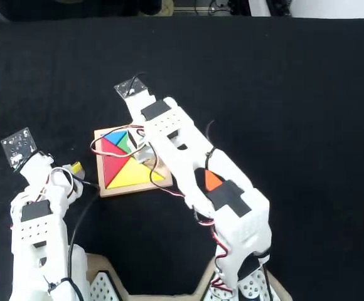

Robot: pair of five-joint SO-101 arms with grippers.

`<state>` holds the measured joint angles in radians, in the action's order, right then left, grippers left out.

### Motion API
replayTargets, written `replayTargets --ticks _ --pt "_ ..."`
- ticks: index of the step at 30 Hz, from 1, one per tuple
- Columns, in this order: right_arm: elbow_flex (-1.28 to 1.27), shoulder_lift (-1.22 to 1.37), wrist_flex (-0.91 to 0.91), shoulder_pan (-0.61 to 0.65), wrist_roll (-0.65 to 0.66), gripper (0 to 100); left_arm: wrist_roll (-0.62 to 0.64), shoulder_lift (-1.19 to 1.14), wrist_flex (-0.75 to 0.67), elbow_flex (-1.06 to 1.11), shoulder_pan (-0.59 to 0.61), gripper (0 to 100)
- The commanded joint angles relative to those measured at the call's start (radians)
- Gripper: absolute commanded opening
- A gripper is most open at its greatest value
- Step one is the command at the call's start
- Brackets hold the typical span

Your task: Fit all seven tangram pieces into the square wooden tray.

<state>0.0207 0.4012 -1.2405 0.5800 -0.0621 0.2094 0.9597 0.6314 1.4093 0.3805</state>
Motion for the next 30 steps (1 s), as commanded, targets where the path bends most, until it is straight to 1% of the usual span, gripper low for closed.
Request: replayTargets --ticks 1,9,14,18,25,30 --pt "0.048 0.008 0.014 0.008 0.005 8.6 0.009 0.017 -0.003 -0.021 -0.015 25" --pt "0.051 0.042 0.017 0.015 0.009 8.6 0.009 0.017 -0.003 -0.021 -0.015 25" --pt "0.079 0.041 0.014 0.083 0.008 8.6 0.009 0.017 -0.003 -0.021 -0.015 25" --pt "0.114 0.042 0.014 0.101 0.005 8.6 0.009 0.017 -0.003 -0.021 -0.015 25" --pt "0.128 0.035 0.006 0.08 0.011 8.6 0.009 0.017 -0.003 -0.021 -0.015 25" --pt "0.162 -0.068 -0.118 -0.012 0.066 8.3 0.009 0.017 -0.003 -0.021 -0.015 25"
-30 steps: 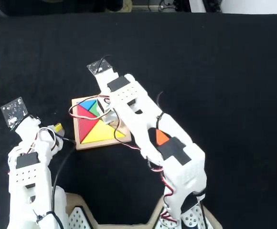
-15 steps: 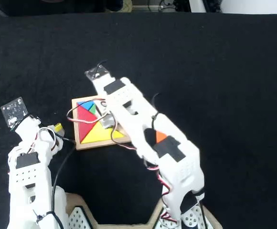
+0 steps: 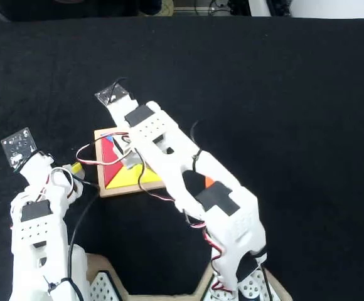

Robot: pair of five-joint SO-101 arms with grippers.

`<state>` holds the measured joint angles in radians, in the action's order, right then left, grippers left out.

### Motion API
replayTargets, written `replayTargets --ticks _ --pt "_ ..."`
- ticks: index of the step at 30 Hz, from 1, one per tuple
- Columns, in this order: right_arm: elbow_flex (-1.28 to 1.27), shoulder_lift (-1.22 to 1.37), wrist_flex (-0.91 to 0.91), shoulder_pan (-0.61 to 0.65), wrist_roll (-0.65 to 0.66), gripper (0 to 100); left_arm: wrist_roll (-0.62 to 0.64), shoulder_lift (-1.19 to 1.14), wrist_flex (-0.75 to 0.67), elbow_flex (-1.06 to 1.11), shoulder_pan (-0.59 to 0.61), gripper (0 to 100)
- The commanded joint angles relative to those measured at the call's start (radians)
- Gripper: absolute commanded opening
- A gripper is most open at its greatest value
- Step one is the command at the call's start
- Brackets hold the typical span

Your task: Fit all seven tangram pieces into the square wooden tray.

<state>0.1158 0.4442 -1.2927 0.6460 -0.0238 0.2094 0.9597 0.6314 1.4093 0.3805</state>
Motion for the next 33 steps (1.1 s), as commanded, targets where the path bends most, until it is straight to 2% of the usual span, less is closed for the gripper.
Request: replayTargets --ticks 1,6,12,17,20,23,29,33 --pt "0.064 -0.154 -0.092 -0.104 0.031 8.3 0.009 0.017 -0.003 -0.021 -0.015 25" --pt "-0.088 -0.406 -0.129 -0.222 0.038 8.4 0.009 0.017 -0.003 -0.021 -0.015 25" --pt "-0.4 -0.694 -0.121 -0.344 0.187 8.5 0.008 0.017 -0.003 -0.021 -0.015 25" --pt "-0.628 -0.743 -0.012 -0.476 0.249 8.6 0.008 0.017 -0.005 -0.021 -0.016 25" --pt "-0.714 -0.717 0.058 -0.48 0.288 8.6 0.008 0.017 -0.005 -0.021 -0.021 25" --pt "-0.753 -0.702 0.074 -0.48 0.45 8.3 0.002 0.017 -0.005 -0.018 -0.048 25" --pt "-0.845 -0.72 0.08 -0.48 0.675 8.5 -0.041 0.017 -0.005 -0.016 -0.053 25" --pt "-0.909 -0.76 0.121 -0.482 0.701 8.5 -0.041 0.017 -0.005 -0.016 -0.053 25"
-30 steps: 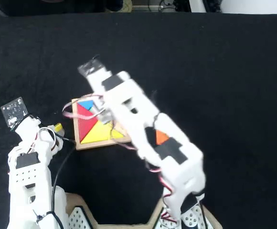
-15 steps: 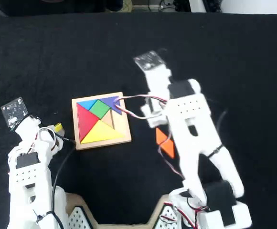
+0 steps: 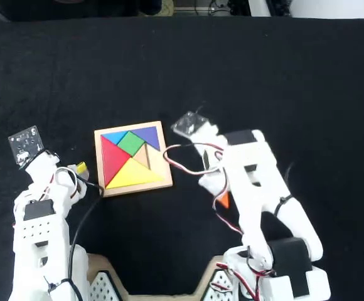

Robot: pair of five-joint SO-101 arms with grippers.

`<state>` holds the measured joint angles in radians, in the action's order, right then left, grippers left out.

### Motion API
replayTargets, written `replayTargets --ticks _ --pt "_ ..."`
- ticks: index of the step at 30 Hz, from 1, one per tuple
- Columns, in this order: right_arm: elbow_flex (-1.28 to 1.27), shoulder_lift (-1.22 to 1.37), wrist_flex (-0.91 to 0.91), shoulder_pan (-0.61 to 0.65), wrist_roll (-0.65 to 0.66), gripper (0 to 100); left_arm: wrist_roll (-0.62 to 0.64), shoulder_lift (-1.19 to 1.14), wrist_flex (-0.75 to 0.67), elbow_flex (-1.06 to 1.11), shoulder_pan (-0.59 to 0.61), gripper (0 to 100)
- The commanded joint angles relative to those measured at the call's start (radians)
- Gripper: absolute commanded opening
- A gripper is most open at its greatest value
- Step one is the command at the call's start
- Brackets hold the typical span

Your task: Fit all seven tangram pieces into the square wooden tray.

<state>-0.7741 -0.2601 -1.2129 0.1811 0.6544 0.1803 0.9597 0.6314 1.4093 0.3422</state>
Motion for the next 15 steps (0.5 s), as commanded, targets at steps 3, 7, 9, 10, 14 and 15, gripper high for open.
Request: replayTargets --ticks 3,7,9,10,14,15 --pt "-0.064 -0.068 0.084 -0.018 0.031 8.6 -0.012 0.017 -0.005 -0.016 -0.015 25" --pt "-0.081 -0.059 0.086 -0.014 0.078 17.0 -0.014 0.017 -0.005 -0.016 -0.015 25" --pt "-0.081 -0.059 0.086 -0.015 0.092 22.7 -0.014 0.017 -0.005 -0.016 -0.015 25" --pt "-0.081 -0.059 0.087 -0.014 0.095 24.7 -0.014 0.017 -0.005 -0.018 -0.015 25" --pt "-0.082 -0.059 0.084 0.028 0.095 24.5 -0.014 0.017 -0.005 -0.018 -0.015 25" --pt "-0.087 -0.059 0.084 0.043 0.094 23.8 -0.014 0.017 -0.005 -0.018 -0.015 25"
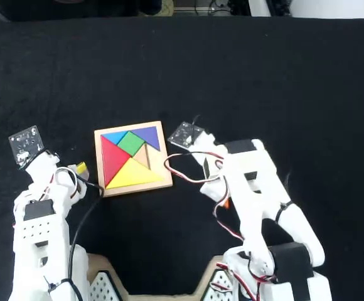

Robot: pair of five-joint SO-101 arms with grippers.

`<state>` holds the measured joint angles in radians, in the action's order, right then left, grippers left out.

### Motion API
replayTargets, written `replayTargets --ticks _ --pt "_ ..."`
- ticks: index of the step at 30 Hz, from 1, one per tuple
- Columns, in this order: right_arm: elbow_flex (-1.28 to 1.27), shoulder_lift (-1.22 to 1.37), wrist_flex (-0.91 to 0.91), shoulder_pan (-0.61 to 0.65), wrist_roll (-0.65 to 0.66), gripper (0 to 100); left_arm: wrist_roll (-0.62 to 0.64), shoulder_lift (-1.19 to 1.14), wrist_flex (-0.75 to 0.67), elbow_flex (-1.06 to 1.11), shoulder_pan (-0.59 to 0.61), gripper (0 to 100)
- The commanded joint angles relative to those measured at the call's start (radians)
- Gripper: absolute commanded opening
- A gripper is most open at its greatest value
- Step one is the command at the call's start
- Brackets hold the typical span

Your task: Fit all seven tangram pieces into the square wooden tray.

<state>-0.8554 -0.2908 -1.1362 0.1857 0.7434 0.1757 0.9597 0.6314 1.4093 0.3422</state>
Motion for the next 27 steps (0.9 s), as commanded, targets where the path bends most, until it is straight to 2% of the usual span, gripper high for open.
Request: replayTargets --ticks 1,19,27 --pt "-0.01 -0.028 0.008 0.052 0.005 23.1 -0.009 0.017 -0.005 -0.018 -0.015 25" --pt "-0.041 -0.033 0.006 0.074 -0.002 21.9 -0.009 0.017 -0.005 -0.018 -0.015 25" --pt "0.007 -0.036 -0.077 0.08 -0.002 21.9 -0.011 0.017 -0.005 -0.019 -0.015 25"
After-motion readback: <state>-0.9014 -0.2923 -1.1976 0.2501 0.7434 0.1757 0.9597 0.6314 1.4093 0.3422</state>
